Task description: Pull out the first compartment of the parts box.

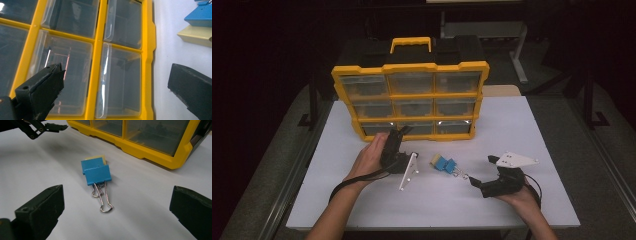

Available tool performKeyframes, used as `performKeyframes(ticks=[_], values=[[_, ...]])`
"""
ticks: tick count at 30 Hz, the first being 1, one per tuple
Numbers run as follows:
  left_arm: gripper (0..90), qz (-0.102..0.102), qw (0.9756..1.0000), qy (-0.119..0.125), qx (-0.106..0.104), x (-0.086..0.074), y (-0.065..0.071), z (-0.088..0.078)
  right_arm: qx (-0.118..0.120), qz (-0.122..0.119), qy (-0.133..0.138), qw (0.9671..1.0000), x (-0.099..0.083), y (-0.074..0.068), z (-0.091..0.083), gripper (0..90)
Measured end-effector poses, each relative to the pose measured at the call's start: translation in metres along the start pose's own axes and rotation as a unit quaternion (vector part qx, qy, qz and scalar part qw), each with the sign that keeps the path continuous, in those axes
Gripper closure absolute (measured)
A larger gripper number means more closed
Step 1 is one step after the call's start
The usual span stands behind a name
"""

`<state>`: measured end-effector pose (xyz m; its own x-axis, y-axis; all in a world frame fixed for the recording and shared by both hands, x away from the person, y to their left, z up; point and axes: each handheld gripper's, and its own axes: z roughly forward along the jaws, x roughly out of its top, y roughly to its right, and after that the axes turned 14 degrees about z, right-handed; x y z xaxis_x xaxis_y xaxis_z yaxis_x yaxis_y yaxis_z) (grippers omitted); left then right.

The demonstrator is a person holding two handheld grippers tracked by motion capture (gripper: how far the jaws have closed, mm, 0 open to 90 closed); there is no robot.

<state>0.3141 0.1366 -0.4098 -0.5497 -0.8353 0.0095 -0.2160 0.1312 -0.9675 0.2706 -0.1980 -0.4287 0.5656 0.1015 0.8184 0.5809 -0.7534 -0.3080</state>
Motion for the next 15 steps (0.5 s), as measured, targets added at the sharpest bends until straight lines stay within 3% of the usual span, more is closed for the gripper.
performKeyframes(ticks=[15], values=[[0.0,0.008,0.9997,-0.019,0.016,-0.011,-0.012,-0.009,0.000,-0.001,0.002,1.0000,0.000,0.000,0.000,0.0]])
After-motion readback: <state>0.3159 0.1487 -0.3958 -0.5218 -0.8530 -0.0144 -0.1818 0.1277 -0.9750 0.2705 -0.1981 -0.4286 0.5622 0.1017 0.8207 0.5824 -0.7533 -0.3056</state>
